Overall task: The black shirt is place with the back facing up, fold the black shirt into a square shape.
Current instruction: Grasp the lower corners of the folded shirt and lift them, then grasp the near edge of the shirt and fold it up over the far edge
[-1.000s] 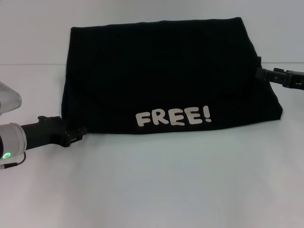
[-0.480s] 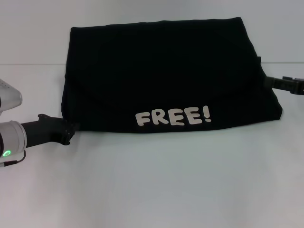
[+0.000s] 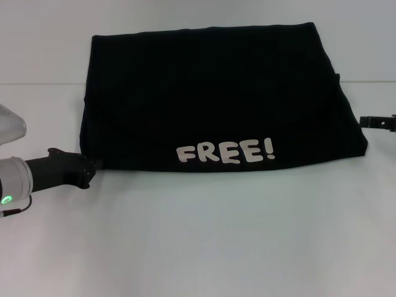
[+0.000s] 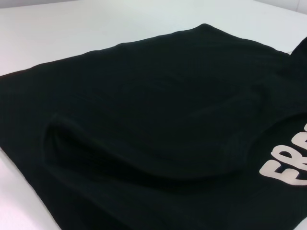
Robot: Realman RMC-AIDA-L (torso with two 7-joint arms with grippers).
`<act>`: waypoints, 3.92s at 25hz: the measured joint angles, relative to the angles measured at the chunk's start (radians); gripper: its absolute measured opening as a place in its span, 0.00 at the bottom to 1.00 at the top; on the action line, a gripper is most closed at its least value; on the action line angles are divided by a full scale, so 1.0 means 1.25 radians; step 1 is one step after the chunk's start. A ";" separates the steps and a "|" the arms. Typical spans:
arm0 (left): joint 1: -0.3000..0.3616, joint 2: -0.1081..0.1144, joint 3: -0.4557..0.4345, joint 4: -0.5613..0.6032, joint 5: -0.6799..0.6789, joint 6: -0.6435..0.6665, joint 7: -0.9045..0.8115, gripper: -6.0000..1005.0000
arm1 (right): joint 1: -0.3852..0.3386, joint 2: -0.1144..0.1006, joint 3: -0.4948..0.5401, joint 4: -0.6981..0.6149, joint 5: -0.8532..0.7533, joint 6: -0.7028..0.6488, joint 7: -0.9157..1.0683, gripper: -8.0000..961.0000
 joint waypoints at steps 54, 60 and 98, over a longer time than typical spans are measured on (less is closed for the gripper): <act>0.075 0.016 -0.149 0.117 0.000 0.393 -0.082 0.01 | -0.245 0.118 -0.060 -0.152 0.190 -0.165 -0.224 0.04; 0.114 0.018 -0.192 0.136 0.000 0.483 -0.083 0.01 | -0.331 0.117 0.075 -0.151 0.211 -0.327 -0.335 0.04; 0.061 0.046 -0.275 0.043 0.096 0.552 -0.148 0.01 | -0.294 0.050 0.262 -0.075 0.134 -0.444 -0.377 0.04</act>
